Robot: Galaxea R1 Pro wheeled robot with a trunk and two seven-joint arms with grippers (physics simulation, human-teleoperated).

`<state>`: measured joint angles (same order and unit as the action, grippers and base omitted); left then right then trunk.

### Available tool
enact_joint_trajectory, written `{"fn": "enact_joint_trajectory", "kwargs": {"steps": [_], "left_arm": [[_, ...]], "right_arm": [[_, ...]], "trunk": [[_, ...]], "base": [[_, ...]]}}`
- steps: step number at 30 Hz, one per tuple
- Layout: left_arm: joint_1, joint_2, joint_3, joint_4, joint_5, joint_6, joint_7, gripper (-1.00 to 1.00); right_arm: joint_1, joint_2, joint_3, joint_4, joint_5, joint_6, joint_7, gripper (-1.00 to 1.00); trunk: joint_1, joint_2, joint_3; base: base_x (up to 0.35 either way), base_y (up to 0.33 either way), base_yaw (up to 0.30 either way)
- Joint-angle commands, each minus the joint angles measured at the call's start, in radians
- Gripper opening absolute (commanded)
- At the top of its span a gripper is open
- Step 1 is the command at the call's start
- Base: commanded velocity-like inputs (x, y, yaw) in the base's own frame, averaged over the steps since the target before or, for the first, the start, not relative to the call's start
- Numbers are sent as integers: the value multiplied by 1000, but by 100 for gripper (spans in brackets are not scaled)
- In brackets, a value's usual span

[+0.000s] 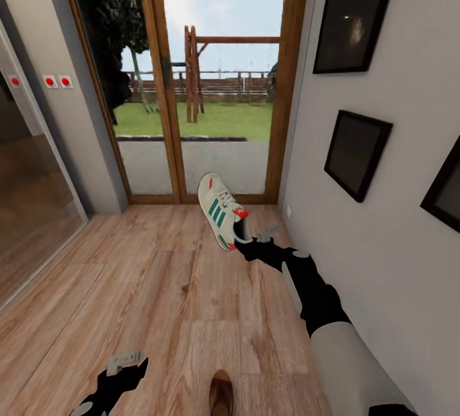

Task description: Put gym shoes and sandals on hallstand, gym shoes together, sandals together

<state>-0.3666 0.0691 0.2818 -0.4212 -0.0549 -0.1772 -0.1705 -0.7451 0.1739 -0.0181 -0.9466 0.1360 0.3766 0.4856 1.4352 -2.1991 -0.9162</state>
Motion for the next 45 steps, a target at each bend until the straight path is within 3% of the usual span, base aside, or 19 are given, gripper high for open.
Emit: {"fn": "enact_joint_trajectory", "kwargs": {"steps": [1, 6, 11, 34, 45], "left_arm": [[-1, 0, 9, 1, -5, -3, -8, 100], [0, 1, 13, 0, -5, -5, -9, 100], [0, 3, 16, 0, -5, -7, -10, 100], [0, 3, 16, 0, 6, -10, -10, 100], [-1, 5, 17, -5, 6, -10, -9, 100]], "right_arm": [[0, 1, -2, -2, 10, 4, 7, -100], [0, 1, -2, -3, 10, 26, 7, -100], [0, 1, -3, -29, 10, 104, 8, -100], [0, 1, 0, -34, 10, 110, 9, -100], [1, 1, 33, -34, 10, 110, 9, -100]], "trunk": [[0, 0, -1], [0, 0, -1], [0, 0, -1], [0, 0, -1], [0, 0, -1]], "base": [[187, -118, 0], [91, -57, 0], [12, -7, 0], [79, -47, 0], [58, -13, 0]]}}
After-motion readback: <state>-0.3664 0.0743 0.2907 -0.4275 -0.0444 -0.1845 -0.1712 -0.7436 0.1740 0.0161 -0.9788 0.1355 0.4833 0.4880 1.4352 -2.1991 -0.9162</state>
